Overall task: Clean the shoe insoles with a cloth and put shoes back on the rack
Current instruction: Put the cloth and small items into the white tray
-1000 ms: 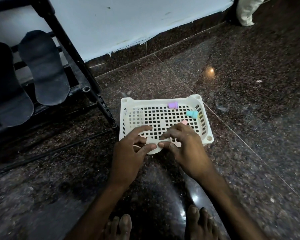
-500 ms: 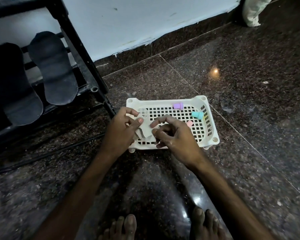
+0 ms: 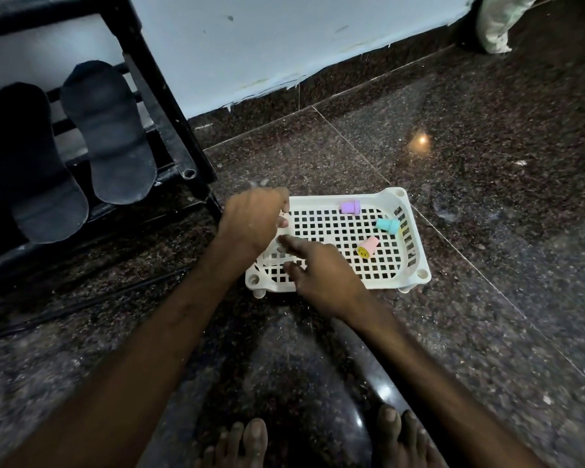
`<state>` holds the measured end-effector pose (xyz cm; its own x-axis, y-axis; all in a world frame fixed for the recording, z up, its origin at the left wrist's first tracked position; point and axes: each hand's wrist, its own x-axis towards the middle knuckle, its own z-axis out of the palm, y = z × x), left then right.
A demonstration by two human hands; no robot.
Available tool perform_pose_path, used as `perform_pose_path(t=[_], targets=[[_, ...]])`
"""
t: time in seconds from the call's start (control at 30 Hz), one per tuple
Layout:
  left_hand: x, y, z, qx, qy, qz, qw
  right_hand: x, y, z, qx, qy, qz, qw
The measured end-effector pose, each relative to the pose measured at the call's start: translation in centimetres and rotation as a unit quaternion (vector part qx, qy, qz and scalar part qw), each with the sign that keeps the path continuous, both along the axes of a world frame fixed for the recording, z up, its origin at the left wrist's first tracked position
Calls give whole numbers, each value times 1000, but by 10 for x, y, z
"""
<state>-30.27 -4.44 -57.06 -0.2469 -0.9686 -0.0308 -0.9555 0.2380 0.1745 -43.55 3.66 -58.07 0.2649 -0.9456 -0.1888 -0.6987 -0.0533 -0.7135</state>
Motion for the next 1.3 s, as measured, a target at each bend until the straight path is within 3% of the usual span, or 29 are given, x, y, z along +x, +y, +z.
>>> perform_pose_path(t=[0.13, 0.23, 0.4, 0.5, 0.67, 0.93, 1.03, 1.17, 1.3], targets=[[3, -1, -11, -22, -89, -29, 995, 19, 1, 5, -7, 191, 94, 977], [6, 4, -21, -35, -117, -53, 991, 28, 0, 7, -30, 274, 121, 954], [6, 10, -29, -46, -119, -52, 990, 45, 8, 5, -69, 344, 55, 935], [8, 10, -30, -50, -91, -44, 994, 48, 14, 3, -122, 343, 44, 930], [6, 11, -29, -10, -44, -25, 999, 37, 13, -3, -75, 354, 78, 929], [0, 22, -45, -100, 3, -11, 995, 24, 14, -4, -94, 305, 75, 945], [-5, 30, -48, -105, 39, -26, 993, 7, 18, -7, -146, 236, 22, 961], [-14, 56, -61, -96, 22, -56, 994, -31, 27, -24, -188, 211, -122, 951], [-16, 76, -79, -76, -7, -65, 995, -52, 46, -51, -156, 217, -98, 959]])
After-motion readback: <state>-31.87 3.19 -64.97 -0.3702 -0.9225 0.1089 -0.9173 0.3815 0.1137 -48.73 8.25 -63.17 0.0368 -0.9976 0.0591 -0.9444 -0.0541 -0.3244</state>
